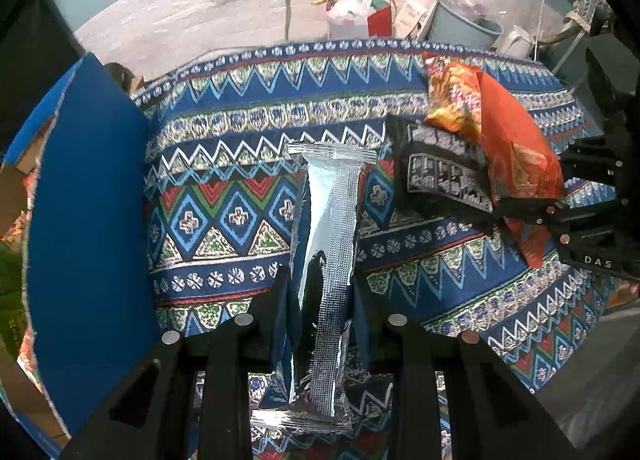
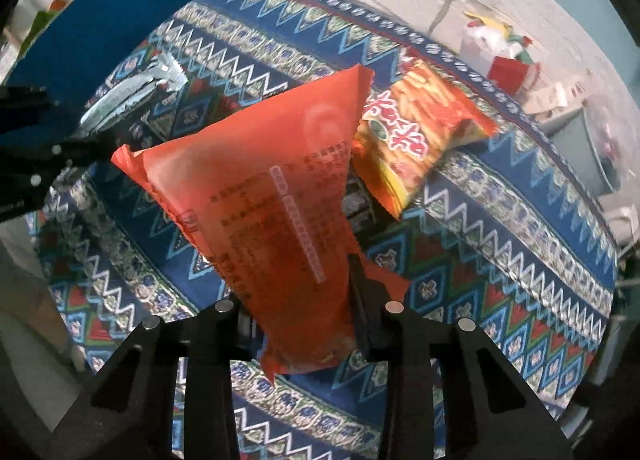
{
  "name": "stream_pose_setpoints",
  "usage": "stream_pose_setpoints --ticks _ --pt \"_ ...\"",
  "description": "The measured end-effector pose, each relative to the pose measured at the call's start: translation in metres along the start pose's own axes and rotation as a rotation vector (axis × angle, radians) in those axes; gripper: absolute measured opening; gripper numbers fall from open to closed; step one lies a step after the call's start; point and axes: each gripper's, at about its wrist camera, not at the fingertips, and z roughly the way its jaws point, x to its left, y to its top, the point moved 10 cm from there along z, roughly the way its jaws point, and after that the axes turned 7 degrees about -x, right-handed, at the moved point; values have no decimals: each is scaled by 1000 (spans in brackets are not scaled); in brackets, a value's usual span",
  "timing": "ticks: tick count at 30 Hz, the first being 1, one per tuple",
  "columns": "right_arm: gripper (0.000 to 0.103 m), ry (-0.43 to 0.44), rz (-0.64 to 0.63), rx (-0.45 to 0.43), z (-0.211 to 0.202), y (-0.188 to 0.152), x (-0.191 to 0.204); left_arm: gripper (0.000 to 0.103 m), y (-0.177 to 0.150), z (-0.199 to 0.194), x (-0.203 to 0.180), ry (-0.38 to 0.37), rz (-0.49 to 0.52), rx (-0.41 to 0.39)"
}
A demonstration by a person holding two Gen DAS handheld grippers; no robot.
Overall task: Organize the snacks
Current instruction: 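Carry the silver bar and the orange bag over the cardboard box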
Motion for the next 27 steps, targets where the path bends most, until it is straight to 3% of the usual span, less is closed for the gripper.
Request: stream_pose_setpoints --ticks 10,19,27 --pt "32 20 74 -159 -43 29 21 29 17 -45 5 11 6 -113" --pt "32 22 84 -242 -77 61 41 29 33 -87 25 79 17 -234" --pt "32 53 95 -292 -93 94 64 29 36 -111 47 94 -24 -285"
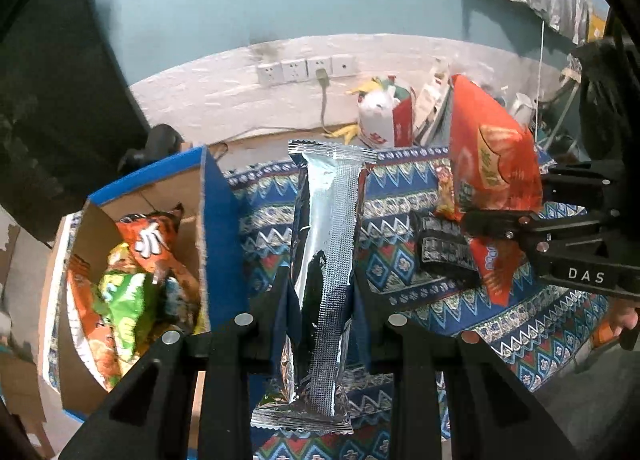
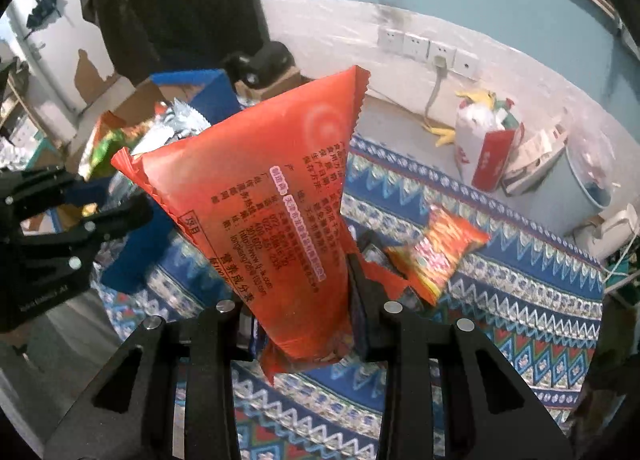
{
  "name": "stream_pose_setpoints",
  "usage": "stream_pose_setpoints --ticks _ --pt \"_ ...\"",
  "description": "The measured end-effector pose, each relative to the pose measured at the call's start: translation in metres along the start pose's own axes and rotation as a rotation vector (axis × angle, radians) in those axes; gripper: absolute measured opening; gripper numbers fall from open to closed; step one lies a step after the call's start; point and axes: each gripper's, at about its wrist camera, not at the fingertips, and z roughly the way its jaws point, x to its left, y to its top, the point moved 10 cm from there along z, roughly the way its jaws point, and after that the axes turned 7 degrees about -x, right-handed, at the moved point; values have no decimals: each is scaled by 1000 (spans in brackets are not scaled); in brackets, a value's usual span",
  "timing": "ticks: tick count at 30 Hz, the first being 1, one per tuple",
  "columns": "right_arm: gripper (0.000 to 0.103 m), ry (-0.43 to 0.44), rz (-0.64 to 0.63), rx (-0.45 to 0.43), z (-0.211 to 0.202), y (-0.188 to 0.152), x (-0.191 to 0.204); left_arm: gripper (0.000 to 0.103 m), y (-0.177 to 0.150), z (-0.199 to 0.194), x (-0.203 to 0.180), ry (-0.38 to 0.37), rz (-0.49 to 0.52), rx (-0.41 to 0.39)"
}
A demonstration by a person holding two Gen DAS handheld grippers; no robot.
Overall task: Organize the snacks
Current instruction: 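Carry the silver bar and the orange bag over the cardboard box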
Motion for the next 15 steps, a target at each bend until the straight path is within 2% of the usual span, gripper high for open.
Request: stream_pose_setpoints --ticks 7,15 --pt "32 55 55 -37 7 32 26 29 3 -10 27 23 -47 -32" --pt "32 115 59 -63 23 68 60 29 3 -23 66 33 -141 -50"
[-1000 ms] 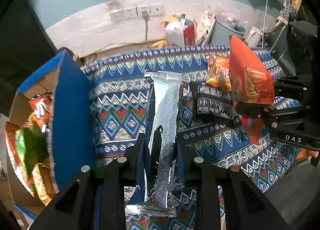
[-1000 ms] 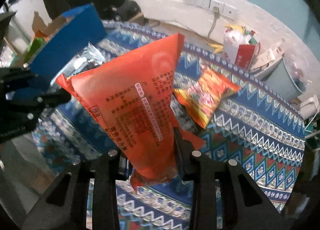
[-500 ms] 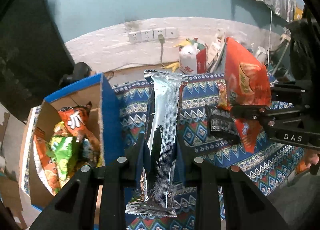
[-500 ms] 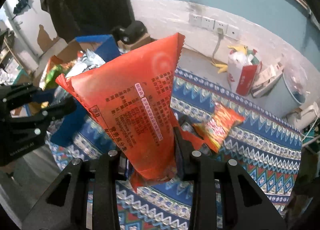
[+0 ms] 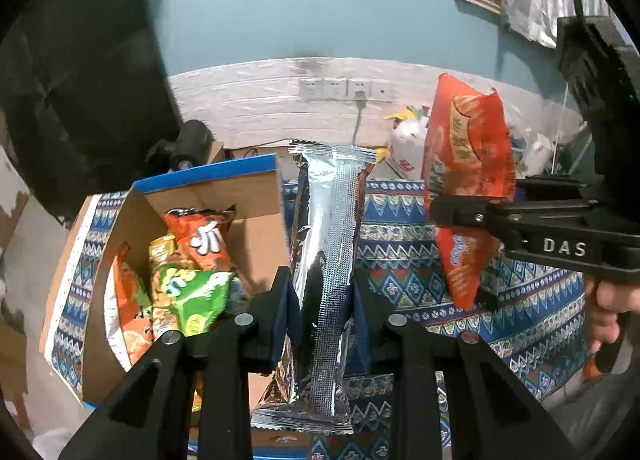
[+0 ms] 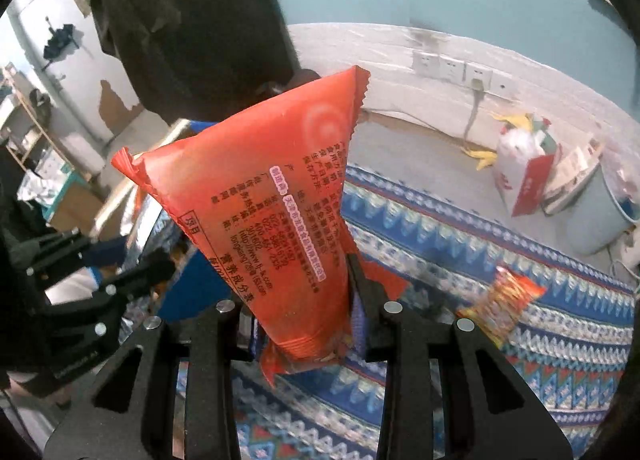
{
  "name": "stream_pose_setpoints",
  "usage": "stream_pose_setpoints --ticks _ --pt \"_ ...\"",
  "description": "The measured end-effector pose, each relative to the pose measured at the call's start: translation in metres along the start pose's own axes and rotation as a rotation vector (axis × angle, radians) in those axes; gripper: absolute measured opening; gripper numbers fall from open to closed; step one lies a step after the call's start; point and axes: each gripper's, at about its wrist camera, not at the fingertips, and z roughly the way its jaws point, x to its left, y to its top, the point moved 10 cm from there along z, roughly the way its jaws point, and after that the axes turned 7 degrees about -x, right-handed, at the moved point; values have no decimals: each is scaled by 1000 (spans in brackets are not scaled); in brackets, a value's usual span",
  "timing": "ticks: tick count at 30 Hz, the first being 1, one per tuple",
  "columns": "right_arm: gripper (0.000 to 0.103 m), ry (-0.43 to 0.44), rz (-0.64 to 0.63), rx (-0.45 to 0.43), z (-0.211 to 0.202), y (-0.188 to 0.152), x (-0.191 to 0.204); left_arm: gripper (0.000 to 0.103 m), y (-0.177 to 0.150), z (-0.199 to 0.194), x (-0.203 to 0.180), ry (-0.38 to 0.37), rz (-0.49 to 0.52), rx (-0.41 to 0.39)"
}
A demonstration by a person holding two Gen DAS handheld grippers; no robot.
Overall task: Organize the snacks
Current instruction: 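Carry the silver bar and the orange bag over the cardboard box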
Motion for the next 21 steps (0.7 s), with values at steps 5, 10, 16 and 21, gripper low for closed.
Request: stream_pose_setpoints --ticks 5,10,16,21 --pt "32 25 -13 -8 14 19 21 29 2 -7 26 11 -52 -11" --pt "32 52 -30 -18 25 36 43 29 6 -18 54 25 -110 -35" --pt "32 78 -54 -12 42 47 67 29 8 -22 91 59 -179 -50" --pt "32 92 -73 0 57 54 88 29 0 -19 122 92 -234 -34"
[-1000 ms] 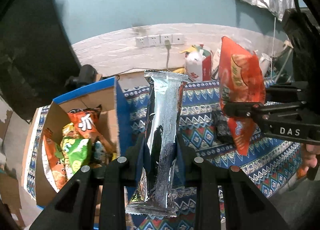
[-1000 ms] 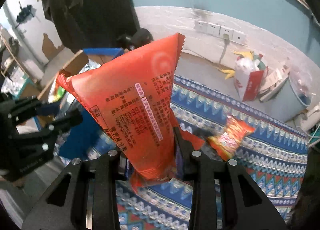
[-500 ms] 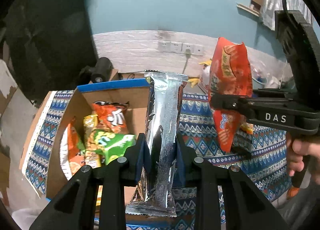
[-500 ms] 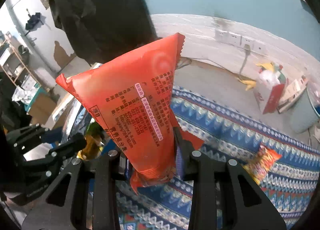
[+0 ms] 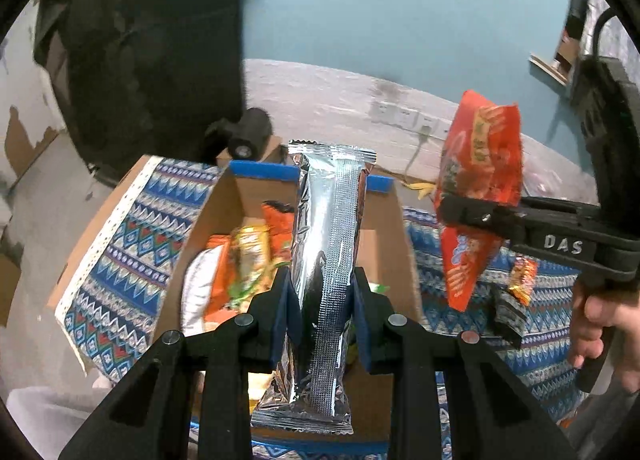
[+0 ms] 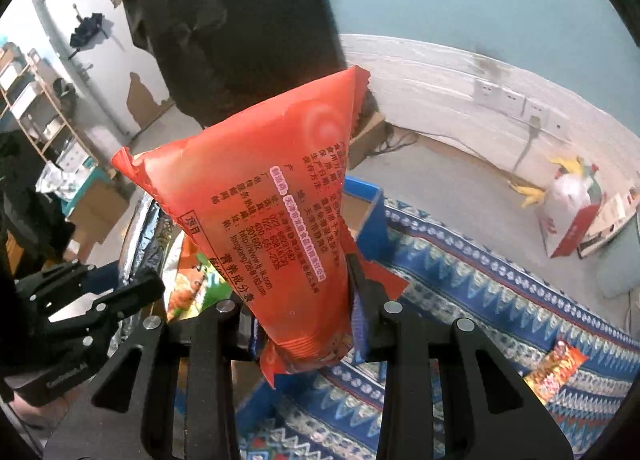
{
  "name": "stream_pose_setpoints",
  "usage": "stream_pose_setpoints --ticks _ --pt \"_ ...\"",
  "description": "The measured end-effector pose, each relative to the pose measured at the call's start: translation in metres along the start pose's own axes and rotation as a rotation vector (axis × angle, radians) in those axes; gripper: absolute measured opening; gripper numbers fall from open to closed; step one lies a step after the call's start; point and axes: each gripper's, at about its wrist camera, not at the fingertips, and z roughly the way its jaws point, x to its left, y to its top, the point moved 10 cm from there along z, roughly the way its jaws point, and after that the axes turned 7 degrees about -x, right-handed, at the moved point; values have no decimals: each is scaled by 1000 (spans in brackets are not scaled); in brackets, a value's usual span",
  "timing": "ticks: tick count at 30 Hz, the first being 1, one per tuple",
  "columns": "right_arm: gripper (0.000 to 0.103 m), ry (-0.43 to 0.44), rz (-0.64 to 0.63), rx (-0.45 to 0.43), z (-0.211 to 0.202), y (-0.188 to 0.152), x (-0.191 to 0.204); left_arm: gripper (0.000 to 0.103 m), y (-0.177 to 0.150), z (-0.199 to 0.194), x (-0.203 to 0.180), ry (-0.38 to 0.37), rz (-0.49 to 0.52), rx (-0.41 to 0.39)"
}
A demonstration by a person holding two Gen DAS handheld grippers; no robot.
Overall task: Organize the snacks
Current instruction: 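Carry the silver bar and the orange bag over the cardboard box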
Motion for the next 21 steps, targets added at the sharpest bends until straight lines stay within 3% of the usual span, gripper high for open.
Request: stream_pose_setpoints --ticks 11,13,21 --pt "32 27 -36 49 36 10 33 31 -28 30 45 47 -86 91" --pt "32 25 -50 54 41 10 38 40 -29 32 49 50 -99 98" --pt "35 3 -93 106 61 4 42 55 -24 26 57 59 -134 76"
